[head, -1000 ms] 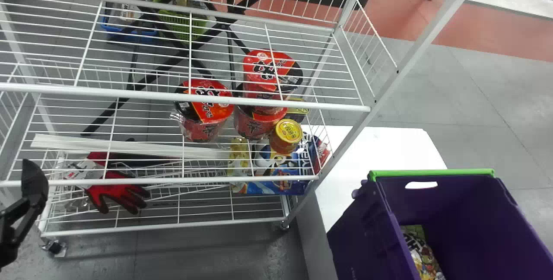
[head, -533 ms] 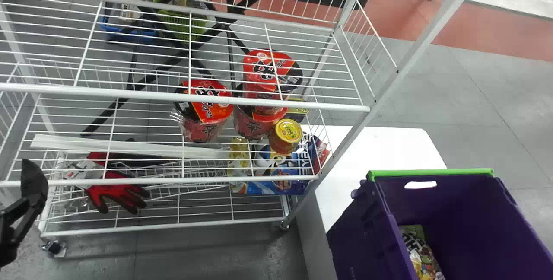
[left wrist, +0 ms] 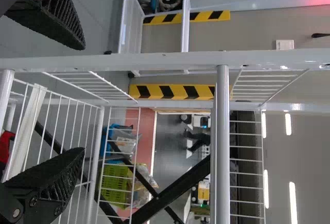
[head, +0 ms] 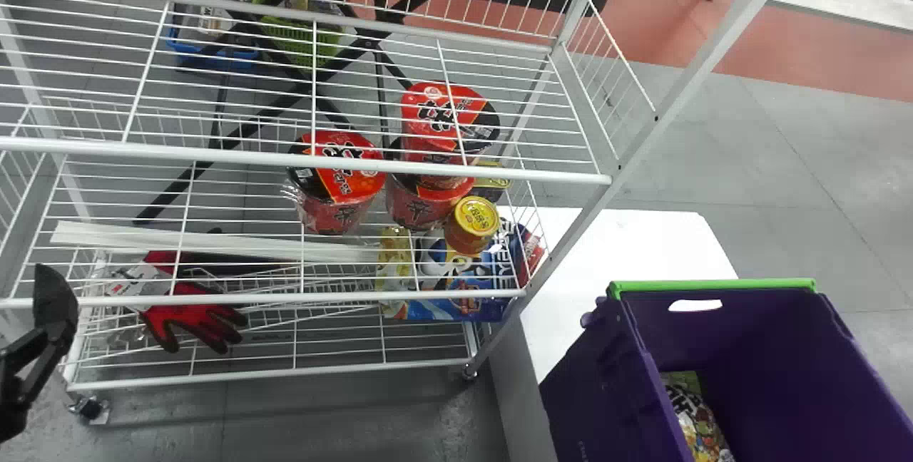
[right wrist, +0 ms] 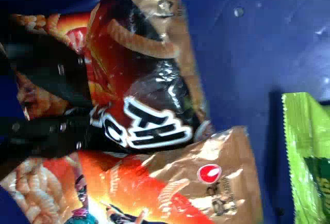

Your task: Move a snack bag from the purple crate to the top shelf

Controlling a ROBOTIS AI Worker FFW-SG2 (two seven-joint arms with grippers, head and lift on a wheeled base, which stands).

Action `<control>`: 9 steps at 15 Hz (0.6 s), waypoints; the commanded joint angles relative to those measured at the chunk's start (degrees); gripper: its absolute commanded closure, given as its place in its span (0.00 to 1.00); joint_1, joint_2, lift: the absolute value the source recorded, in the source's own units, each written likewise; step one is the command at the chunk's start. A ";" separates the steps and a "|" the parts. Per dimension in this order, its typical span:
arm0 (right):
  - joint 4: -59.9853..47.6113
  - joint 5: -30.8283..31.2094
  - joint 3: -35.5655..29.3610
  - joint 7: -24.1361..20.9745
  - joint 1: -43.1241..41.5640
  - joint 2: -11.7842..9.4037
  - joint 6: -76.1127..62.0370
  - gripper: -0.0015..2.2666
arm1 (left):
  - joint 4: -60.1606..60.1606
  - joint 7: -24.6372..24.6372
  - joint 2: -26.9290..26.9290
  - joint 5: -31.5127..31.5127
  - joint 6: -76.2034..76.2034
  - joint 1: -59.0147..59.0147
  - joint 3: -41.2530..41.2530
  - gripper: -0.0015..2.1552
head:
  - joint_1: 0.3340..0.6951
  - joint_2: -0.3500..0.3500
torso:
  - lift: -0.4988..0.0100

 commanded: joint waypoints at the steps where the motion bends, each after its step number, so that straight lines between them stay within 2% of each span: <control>1: -0.15 -0.01 -0.41 0.00 0.10 0.00 -0.15 0.78 | 0.14 -0.03 -0.06 0.03 -0.01 0.06 0.05 0.06 | 1.00 0.00 | 0.10; 4: -0.24 0.07 -1.02 -0.09 0.10 0.00 0.03 0.79 | 0.05 -0.03 -0.06 -0.06 -0.19 -0.03 0.05 0.06 | 1.00 0.00 | 0.10; 5: -0.41 0.34 -1.20 -0.09 0.10 0.00 0.20 0.88 | 0.05 -0.03 -0.06 -0.06 -0.19 -0.03 0.05 0.06 | 1.00 0.00 | 0.10; 9: -1.47 1.13 -1.46 -0.35 0.19 0.00 2.66 0.89 | 0.14 -0.03 -0.06 0.03 -0.36 0.06 0.05 0.06 | 1.00 0.00 | 0.14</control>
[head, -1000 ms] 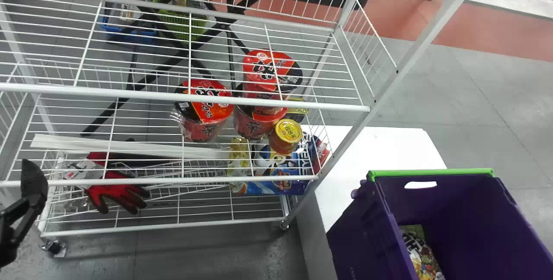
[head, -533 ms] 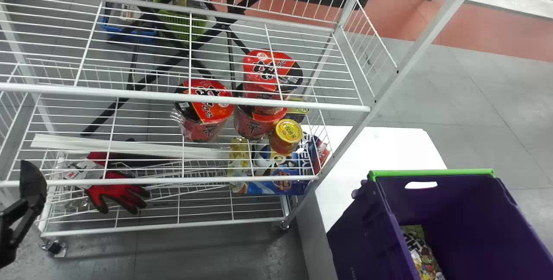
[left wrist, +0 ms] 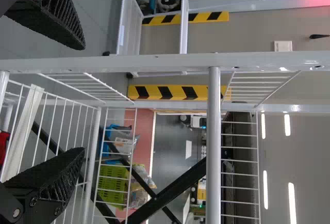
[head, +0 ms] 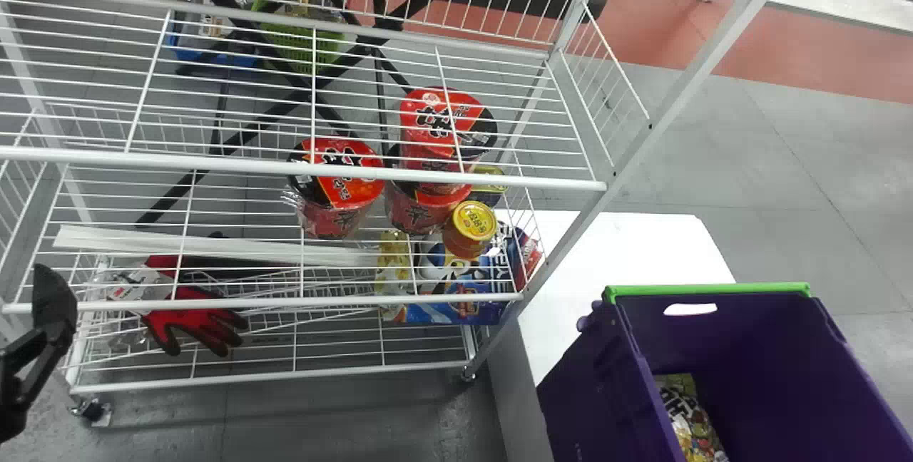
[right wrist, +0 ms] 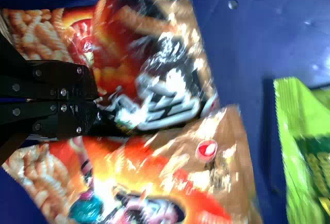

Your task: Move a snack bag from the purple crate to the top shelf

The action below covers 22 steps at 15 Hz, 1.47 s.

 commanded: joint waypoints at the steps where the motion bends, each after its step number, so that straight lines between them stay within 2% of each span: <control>1: -0.80 0.11 -0.50 -0.02 0.01 0.00 1.98 0.91 | 0.04 -0.02 0.00 0.05 -0.11 0.02 0.00 0.06 | 1.00 0.00 | 0.14; 22: -1.06 0.55 -1.20 -0.37 0.18 0.00 1.62 0.94 | 0.57 -0.10 -0.09 0.05 -0.64 -0.07 0.09 0.06 | 1.00 0.00 | 0.31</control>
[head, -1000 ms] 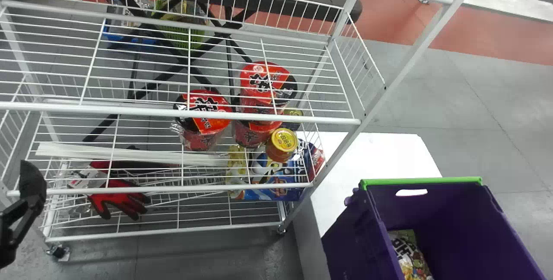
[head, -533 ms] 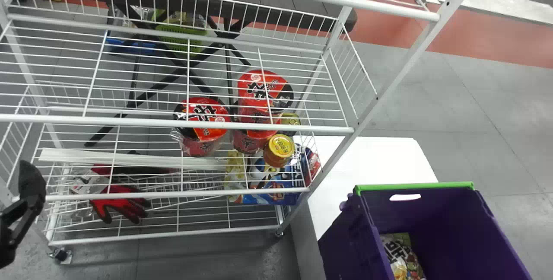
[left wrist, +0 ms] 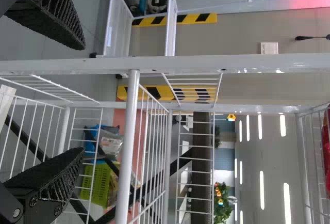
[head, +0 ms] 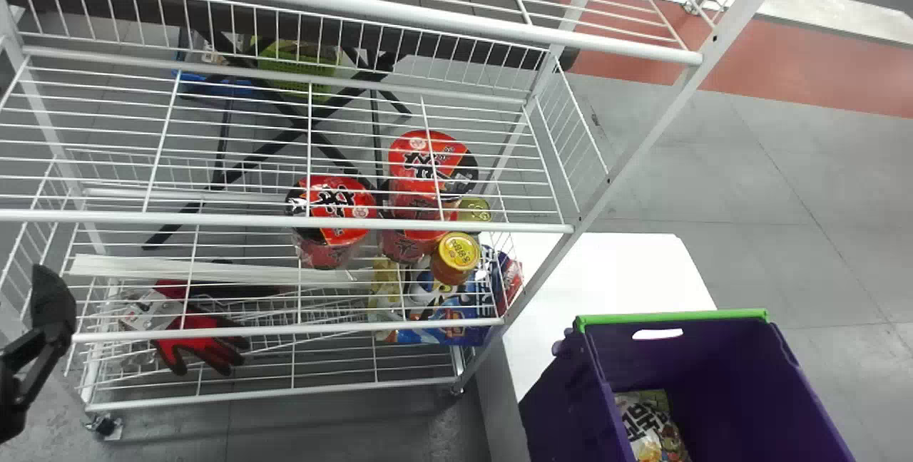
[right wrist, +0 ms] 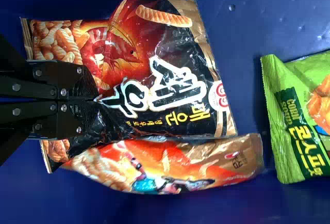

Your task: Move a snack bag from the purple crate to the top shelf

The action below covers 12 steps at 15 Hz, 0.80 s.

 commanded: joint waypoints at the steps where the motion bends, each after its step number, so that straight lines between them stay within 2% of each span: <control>1: 0.00 0.03 -0.01 0.01 0.17 0.00 -0.45 0.94 | 0.27 0.00 0.00 0.01 -0.45 -0.01 0.00 0.06 | 1.00 0.00 | 0.32; 12: 0.00 0.20 -1.15 0.01 0.26 -0.09 -0.45 0.94 | 0.10 -0.09 0.09 0.01 -0.62 -0.01 -0.18 0.06 | 1.00 0.00 | 0.40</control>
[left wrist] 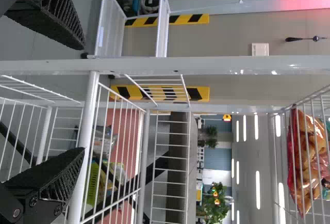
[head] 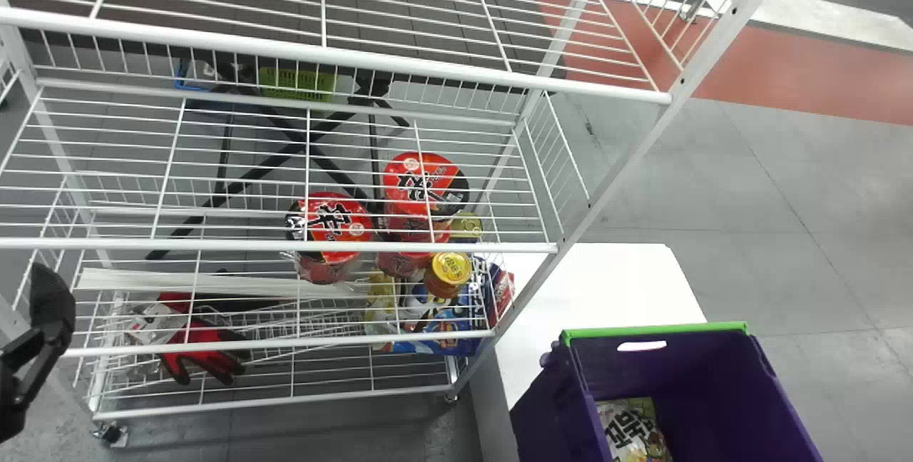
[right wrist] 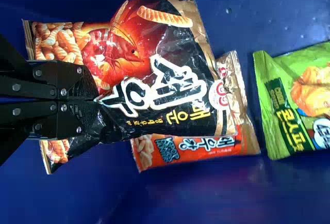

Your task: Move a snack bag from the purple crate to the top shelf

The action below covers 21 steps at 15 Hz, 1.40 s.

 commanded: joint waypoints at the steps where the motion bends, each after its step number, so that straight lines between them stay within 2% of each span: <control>1: 0.00 0.00 -0.14 0.06 0.05 -0.08 0.14 0.94 | -0.09 0.00 0.00 -0.04 0.00 0.00 -0.06 0.06 | 1.00 0.00 | 0.41; 21: 0.09 0.62 -1.37 0.06 0.58 -0.26 -0.39 0.94 | 0.17 -0.17 0.18 0.23 0.18 -0.35 -0.32 0.06 | 1.00 0.00 | 0.57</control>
